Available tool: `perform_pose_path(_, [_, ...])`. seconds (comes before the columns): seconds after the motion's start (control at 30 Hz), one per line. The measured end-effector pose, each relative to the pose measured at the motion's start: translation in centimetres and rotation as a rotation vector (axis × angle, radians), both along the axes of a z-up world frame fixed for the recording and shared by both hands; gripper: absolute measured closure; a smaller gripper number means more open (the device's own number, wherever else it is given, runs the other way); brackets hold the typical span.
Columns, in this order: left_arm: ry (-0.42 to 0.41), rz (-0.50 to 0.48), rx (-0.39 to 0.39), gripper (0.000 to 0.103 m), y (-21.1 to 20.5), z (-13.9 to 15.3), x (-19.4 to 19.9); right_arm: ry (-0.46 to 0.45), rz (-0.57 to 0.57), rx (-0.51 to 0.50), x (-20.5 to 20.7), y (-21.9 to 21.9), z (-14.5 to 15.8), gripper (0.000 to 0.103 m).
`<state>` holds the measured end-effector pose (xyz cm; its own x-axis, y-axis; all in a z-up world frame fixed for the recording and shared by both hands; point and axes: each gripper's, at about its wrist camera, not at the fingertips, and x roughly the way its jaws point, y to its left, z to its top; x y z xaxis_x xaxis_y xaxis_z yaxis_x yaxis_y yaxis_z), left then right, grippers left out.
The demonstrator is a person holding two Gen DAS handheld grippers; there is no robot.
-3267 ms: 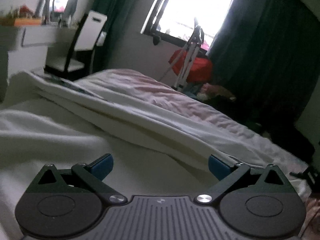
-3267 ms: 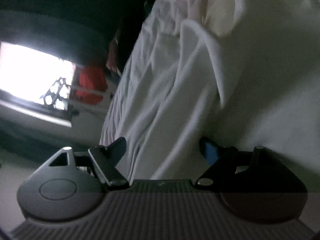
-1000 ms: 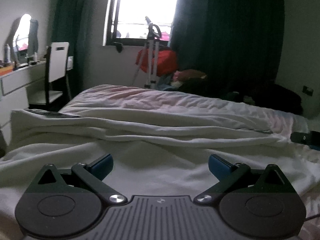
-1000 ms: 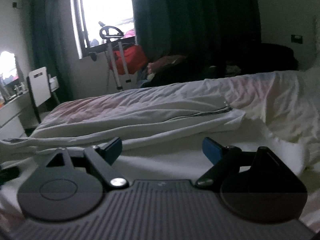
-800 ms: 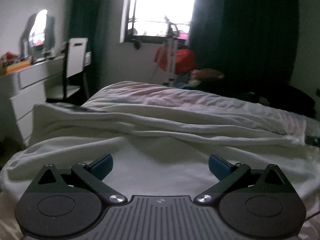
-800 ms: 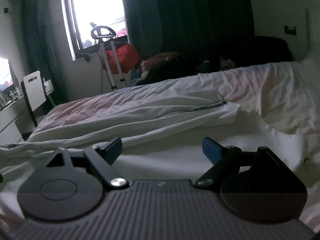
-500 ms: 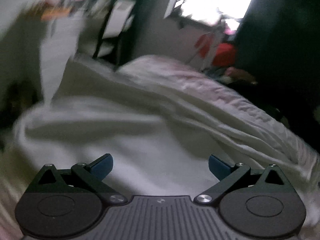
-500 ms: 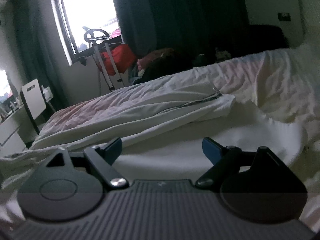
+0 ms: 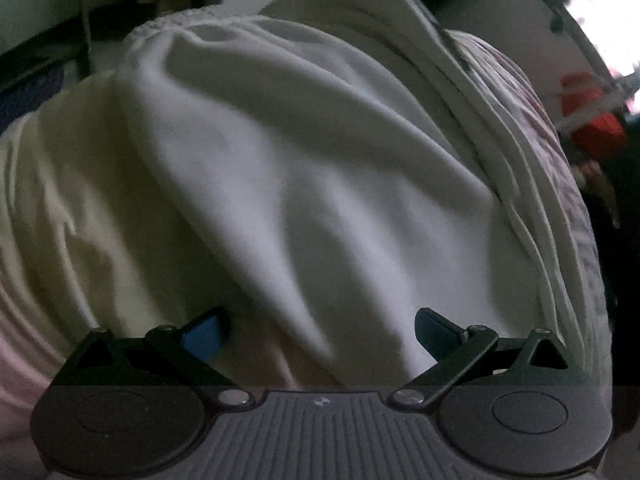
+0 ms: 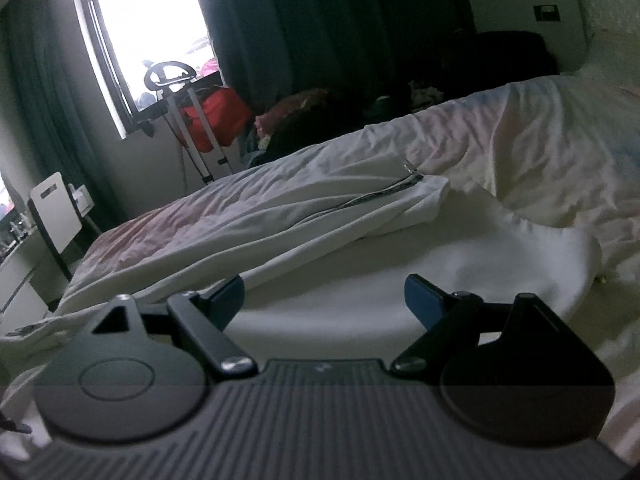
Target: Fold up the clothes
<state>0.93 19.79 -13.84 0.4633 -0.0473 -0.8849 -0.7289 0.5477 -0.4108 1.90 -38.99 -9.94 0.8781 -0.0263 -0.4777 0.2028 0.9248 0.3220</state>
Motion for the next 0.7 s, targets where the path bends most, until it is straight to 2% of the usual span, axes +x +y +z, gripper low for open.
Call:
perform_pose_path(0.13, [-0.013, 0.039, 0.005, 0.0, 0.7, -0.1, 0.6, 0.025, -0.02, -0.004, 0.4, -0.4, -0.3, 0.015])
perform_pose_path(0.3, [-0.15, 0.03, -0.005, 0.001, 1.4, 1.6, -0.1, 0.055, -0.052, 0.007, 0.7, -1.0, -0.8, 0.015])
perform_pose_path(0.47, [-0.234, 0.078, -0.062, 0.001, 2.5, 2.4, -2.1, 0.075, -0.064, 0.025, 0.9, -1.5, -1.2, 0.015])
perform_pose_path(0.57, [-0.259, 0.083, -0.056, 0.003, 2.8, 2.8, -3.0, 0.083, -0.078, 0.02, 1.0, -1.8, -1.2, 0.015])
perform_pose_path(0.7, [-0.263, 0.043, -0.041, 0.004, 2.3, 3.5, -3.3, 0.089, -0.085, 0.03, 0.9, -2.0, -1.3, 0.015])
